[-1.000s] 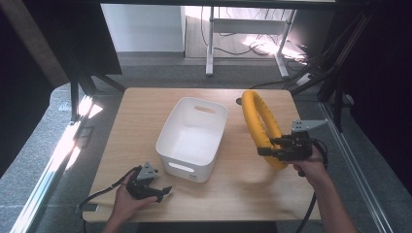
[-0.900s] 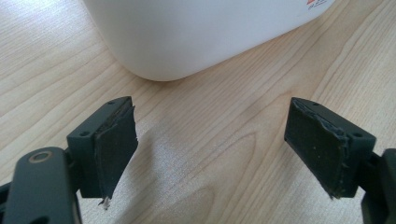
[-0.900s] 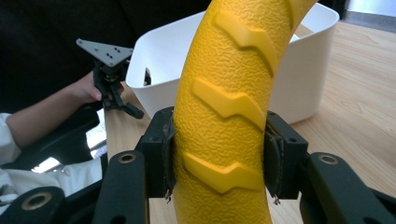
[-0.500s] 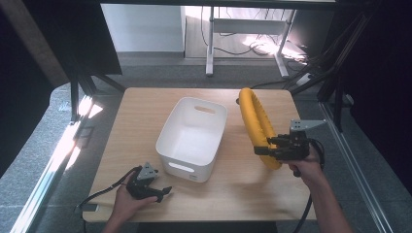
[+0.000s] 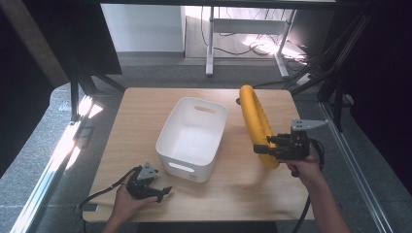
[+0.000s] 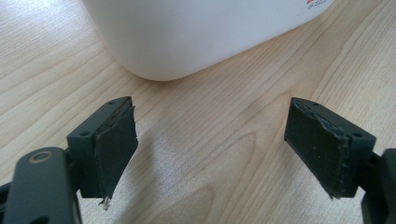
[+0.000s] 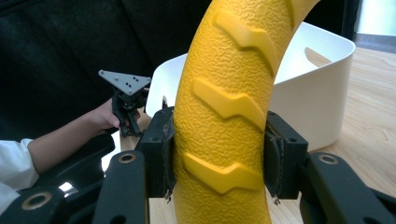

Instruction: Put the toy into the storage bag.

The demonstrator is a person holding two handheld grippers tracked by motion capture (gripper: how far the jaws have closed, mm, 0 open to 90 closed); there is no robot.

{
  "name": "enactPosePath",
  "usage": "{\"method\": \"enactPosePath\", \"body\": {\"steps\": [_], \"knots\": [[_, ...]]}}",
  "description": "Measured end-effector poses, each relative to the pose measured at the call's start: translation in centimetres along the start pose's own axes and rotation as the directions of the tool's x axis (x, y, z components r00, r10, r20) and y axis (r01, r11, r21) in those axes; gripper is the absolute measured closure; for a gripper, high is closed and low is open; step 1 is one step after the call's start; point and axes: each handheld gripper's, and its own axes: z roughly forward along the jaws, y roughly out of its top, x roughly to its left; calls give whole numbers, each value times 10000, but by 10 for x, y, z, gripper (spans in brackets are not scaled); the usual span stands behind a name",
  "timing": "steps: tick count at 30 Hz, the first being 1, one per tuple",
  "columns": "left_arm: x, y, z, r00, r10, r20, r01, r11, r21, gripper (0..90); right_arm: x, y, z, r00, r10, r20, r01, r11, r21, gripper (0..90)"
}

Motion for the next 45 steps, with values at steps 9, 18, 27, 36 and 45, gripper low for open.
{"method": "enactPosePath", "body": {"steps": [9, 18, 27, 36, 45], "knots": [[0, 0, 0, 10000, -31, 5, 31, 10000, -27, 169, 6, 1, 3, 10000, 29, 93, -26, 9995, -324, 519], [0, 0, 0, 10000, -27, 1, 27, 10000, -8, 170, 18, 6, 6, 9994, -249, 230, 261, 9982, -538, 519], [0, 0, 1, 10000, -32, 9, 32, 10000, 14, 169, 26, 14, 12, 9979, -519, 395, 547, 9959, -724, 519], [0, 0, 1, 10000, -37, 25, 37, 10000, 53, 169, 35, 23, 12, 9973, -695, 230, 715, 9920, -1038, 518], [0, 0, 1, 10000, -23, 11, 23, 10000, 68, 170, 45, 38, 16, 9947, -1009, 171, 1023, 9866, -1274, 519]]}}
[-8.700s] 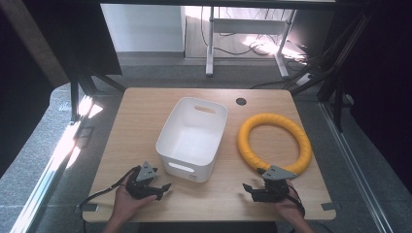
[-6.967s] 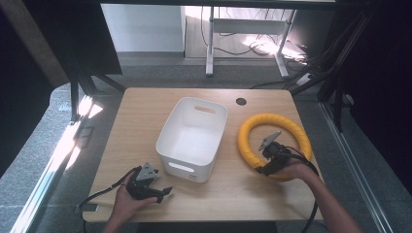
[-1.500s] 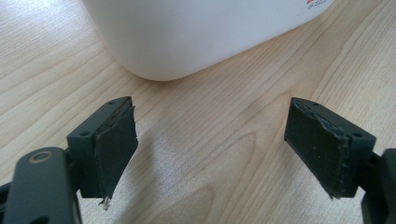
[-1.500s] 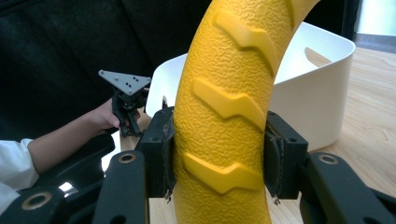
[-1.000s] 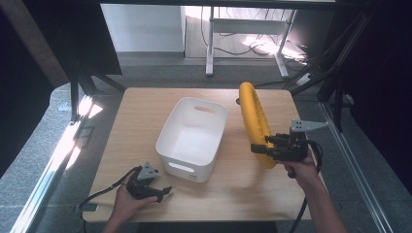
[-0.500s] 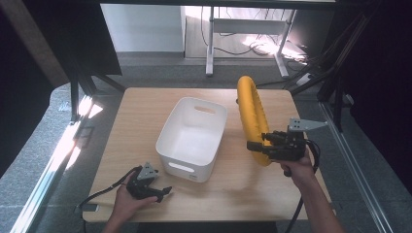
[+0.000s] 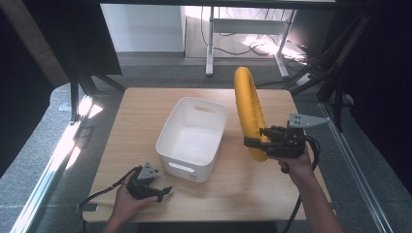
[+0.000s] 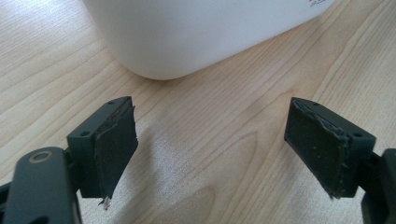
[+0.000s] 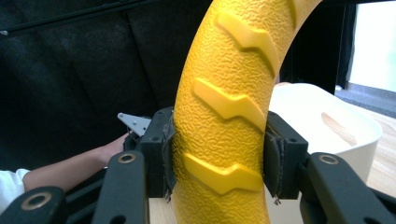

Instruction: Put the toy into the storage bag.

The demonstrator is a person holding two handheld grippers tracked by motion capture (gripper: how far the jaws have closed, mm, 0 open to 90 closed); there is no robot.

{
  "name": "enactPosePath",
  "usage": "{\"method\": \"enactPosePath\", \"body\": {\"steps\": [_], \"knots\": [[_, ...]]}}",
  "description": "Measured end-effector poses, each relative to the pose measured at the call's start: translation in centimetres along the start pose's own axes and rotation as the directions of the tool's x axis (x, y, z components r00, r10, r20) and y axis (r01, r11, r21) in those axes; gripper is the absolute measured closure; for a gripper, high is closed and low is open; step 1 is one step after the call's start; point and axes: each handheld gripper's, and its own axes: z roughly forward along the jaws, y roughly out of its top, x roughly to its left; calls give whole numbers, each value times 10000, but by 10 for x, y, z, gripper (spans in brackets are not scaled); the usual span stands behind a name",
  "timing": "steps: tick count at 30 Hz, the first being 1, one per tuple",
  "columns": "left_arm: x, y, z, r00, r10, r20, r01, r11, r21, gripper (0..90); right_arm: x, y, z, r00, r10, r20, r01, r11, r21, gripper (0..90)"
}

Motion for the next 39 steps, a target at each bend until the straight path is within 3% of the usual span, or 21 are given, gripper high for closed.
{"method": "enactPosePath", "body": {"steps": [15, 39], "knots": [[0, 0, 1, 10000, 25, 5, -25, 10000, 40, 169, 9, 28, 12, 9990, -390, -206, 383, 9988, -316, 518], [1, 0, 1, 9999, 95, 43, -96, 9999, 119, 169, 11, 56, 38, 9971, -666, -368, 649, 9968, -465, 518]]}}
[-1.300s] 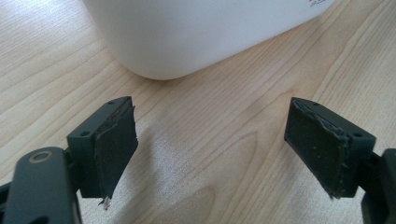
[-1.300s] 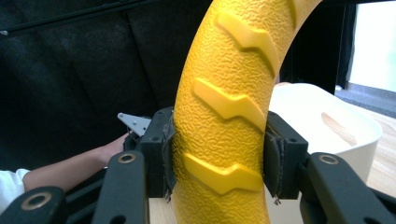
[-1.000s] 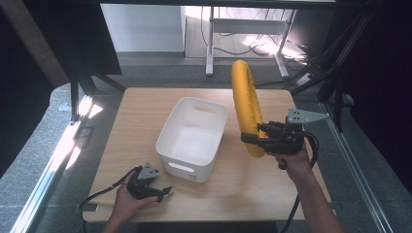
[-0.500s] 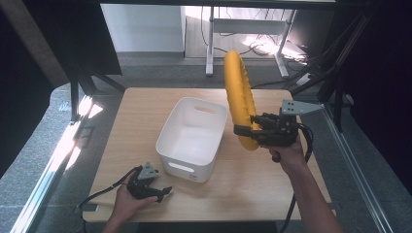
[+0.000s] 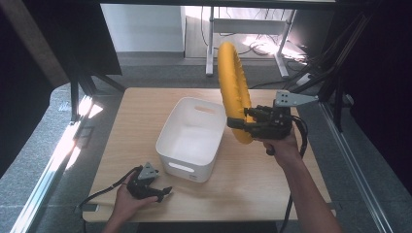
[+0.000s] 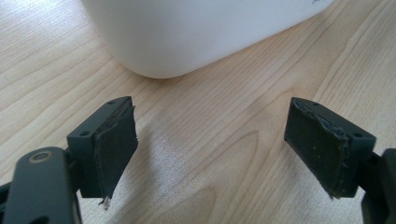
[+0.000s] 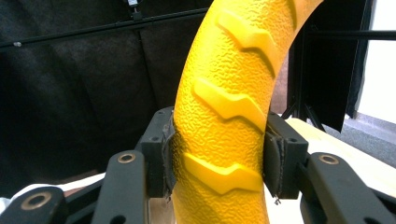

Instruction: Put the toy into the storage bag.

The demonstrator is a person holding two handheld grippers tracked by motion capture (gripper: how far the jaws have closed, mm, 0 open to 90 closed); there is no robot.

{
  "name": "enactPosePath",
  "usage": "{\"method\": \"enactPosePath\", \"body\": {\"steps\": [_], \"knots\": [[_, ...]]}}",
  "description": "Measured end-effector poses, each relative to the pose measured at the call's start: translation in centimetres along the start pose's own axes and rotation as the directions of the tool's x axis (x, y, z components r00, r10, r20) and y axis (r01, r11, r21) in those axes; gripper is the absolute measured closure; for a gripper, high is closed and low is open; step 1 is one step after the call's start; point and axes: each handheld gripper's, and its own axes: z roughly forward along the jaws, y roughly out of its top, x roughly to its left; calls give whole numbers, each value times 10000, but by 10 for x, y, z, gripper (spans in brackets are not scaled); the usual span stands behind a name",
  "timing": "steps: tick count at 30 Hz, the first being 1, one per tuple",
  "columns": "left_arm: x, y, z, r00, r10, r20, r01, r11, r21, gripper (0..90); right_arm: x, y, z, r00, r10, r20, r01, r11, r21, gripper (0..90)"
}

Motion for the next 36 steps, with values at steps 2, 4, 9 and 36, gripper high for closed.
{"method": "enactPosePath", "body": {"steps": [2, 4, 9, 36], "knots": [[0, 0, 0, 10000, -7, 3, 7, 10000, -7, 169, 0, 3, 3, 10000, -52, -46, 51, 10000, -50, 518], [0, 0, 0, 10000, -9, 7, 9, 10000, -11, 169, 1, 5, 6, 9999, -88, -71, 88, 9999, -100, 518], [-1, 0, 0, 10000, -90, 23, 91, 9999, -73, 170, 3, 13, 15, 9995, -193, -244, 189, 9996, -186, 518], [0, 0, -2, 9999, 91, -58, -91, 10000, 0, 169, 3, 17, 69, 9920, -52, -1262, 51, 10000, -12, 518]]}}
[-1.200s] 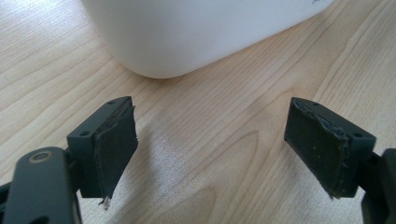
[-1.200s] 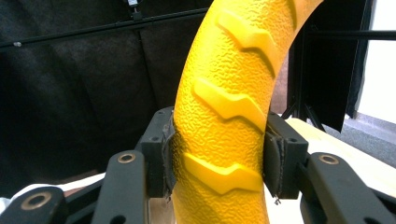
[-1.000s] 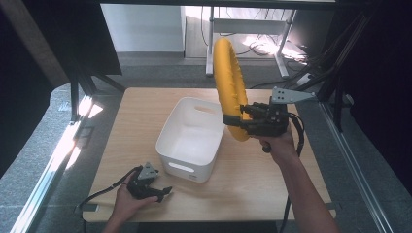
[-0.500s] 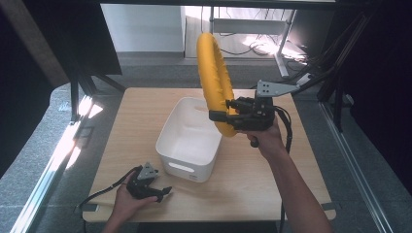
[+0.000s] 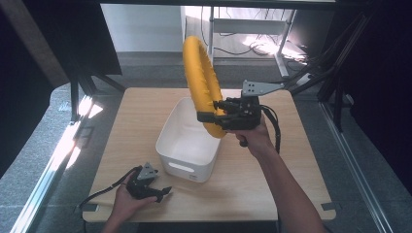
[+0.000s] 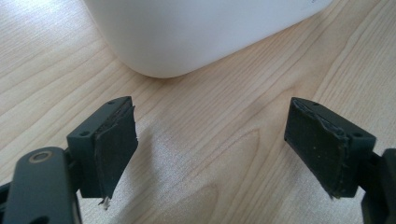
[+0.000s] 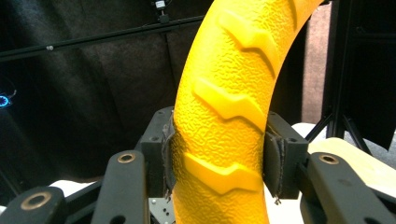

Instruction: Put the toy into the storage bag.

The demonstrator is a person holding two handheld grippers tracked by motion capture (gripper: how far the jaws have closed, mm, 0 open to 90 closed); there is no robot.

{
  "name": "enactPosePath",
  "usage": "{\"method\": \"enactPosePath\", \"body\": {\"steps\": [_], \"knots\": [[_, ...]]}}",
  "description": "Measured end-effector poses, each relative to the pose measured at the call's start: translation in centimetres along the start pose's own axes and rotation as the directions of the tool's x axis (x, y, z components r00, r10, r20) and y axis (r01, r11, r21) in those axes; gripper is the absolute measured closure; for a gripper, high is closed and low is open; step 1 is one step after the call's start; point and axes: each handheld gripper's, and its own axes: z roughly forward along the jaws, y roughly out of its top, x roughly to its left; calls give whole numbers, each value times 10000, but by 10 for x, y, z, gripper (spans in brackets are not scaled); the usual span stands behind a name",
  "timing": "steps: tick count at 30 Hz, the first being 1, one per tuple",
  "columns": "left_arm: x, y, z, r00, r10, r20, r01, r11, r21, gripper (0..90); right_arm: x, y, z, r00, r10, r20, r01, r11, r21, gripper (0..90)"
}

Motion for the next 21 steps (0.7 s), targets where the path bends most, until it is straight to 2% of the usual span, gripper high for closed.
{"method": "enactPosePath", "body": {"steps": [12, 21], "knots": [[0, 0, 0, 10000, 9, -3, -9, 10000, 15, 169, 3, -7, 13, 9988, 205, -440, -202, 9998, 65, 517], [0, 0, 0, 10000, -10, -25, 10, 10000, 2, 169, 0, -18, 19, 9974, 424, -580, -418, 9991, 118, 517]]}}
